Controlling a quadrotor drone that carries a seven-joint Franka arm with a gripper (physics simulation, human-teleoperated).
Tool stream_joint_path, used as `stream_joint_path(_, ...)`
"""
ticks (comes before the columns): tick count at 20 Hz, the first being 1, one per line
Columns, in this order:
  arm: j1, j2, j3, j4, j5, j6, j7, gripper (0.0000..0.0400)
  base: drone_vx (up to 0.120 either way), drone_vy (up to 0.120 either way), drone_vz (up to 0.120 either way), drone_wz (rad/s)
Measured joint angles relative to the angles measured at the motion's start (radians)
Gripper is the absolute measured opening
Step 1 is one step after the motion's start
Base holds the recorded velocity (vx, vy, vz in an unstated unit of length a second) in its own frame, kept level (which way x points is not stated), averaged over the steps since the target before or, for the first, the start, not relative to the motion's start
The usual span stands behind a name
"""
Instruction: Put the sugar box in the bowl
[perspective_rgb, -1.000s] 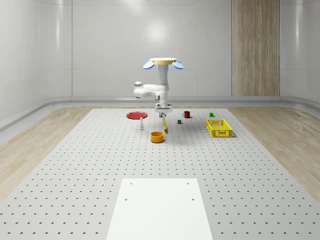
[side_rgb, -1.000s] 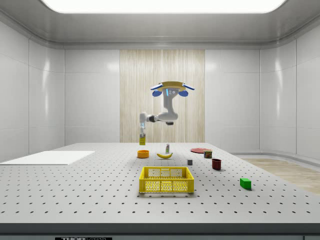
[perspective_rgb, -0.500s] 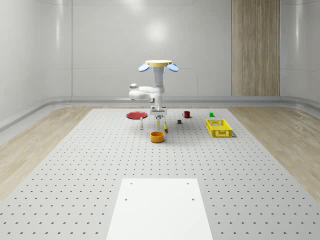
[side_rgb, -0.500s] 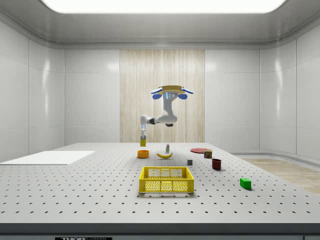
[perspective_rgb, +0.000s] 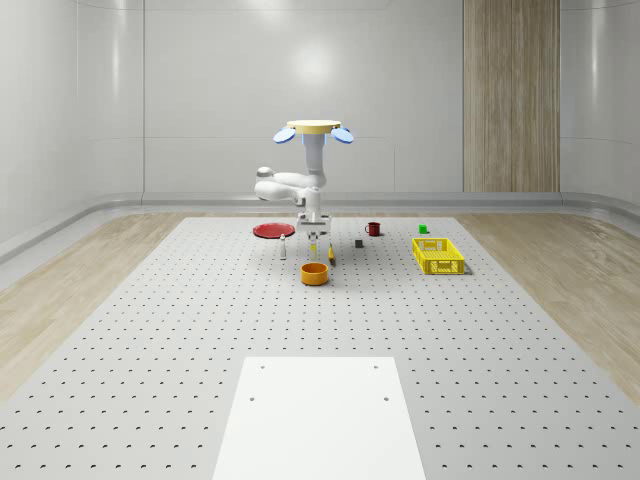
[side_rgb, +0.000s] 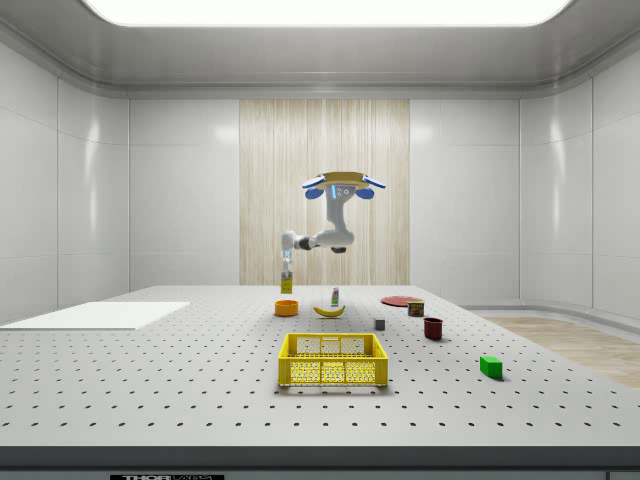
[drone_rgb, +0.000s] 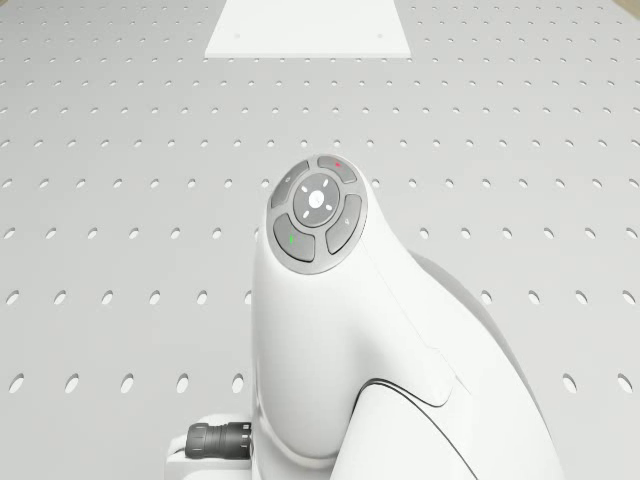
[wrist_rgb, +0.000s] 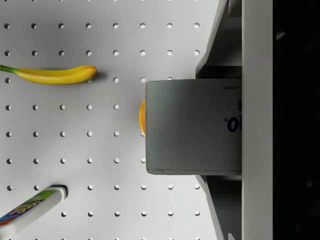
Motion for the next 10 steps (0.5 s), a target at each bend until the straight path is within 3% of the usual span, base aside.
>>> stream_joint_path(10,-0.017,-0.006,-0.142,0.026,-0.134,0.049,0.002,0.0163,0.0,0.0,0.0,0.0)
